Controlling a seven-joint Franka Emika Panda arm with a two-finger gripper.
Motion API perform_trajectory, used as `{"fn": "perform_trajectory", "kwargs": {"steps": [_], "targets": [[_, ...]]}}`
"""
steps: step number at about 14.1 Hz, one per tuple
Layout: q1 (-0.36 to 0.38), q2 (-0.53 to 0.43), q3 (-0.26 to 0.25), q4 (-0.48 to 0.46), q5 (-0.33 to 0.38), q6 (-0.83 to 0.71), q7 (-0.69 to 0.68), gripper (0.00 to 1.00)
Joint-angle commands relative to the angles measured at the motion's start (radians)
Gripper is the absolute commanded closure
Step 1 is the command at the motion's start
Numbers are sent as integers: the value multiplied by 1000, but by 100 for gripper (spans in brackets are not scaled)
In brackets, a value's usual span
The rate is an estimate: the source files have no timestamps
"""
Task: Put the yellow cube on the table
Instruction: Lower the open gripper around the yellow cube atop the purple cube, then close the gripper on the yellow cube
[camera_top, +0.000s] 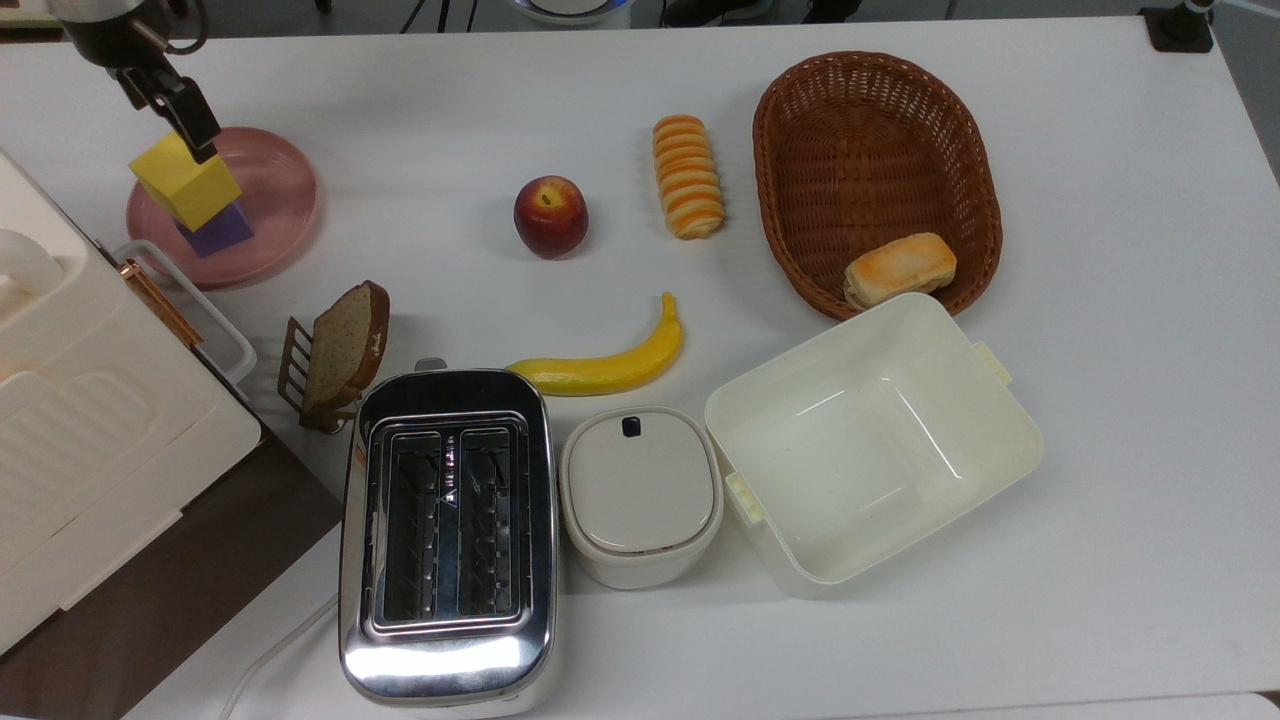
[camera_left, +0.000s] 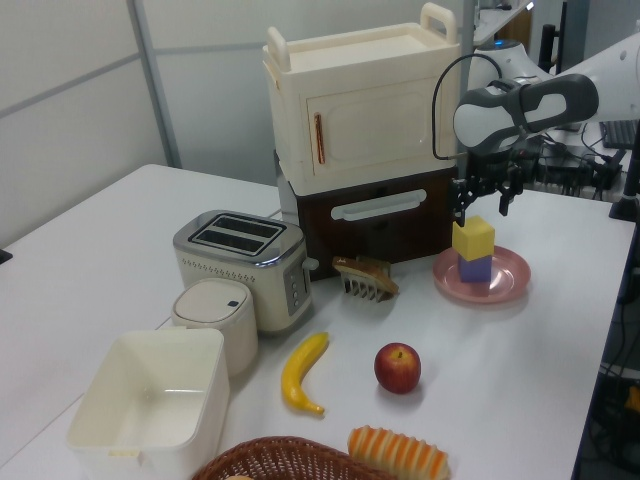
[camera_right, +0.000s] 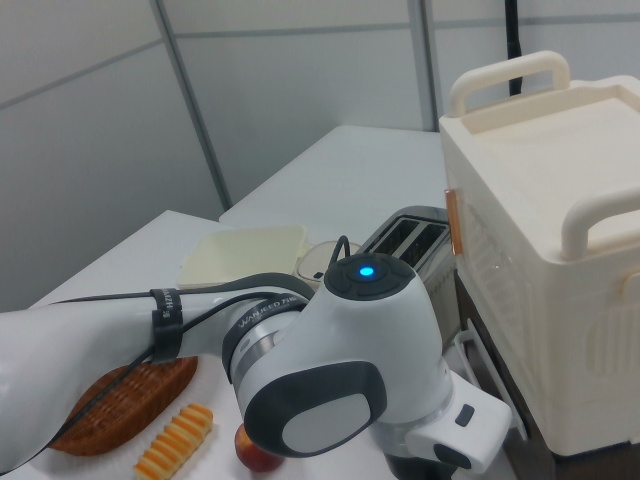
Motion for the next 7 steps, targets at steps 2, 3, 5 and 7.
{"fn": "perform_trajectory", "kwargs": {"steps": [2,3,5,7], "targets": [[8,-3,-9,9,-12,7,-21,0],[9,-3,-9,9,-12,9,-23,0],[10,0,-9,9,-12,10,-30,0],[10,12,-9,9,-13,10,-32,0]]}}
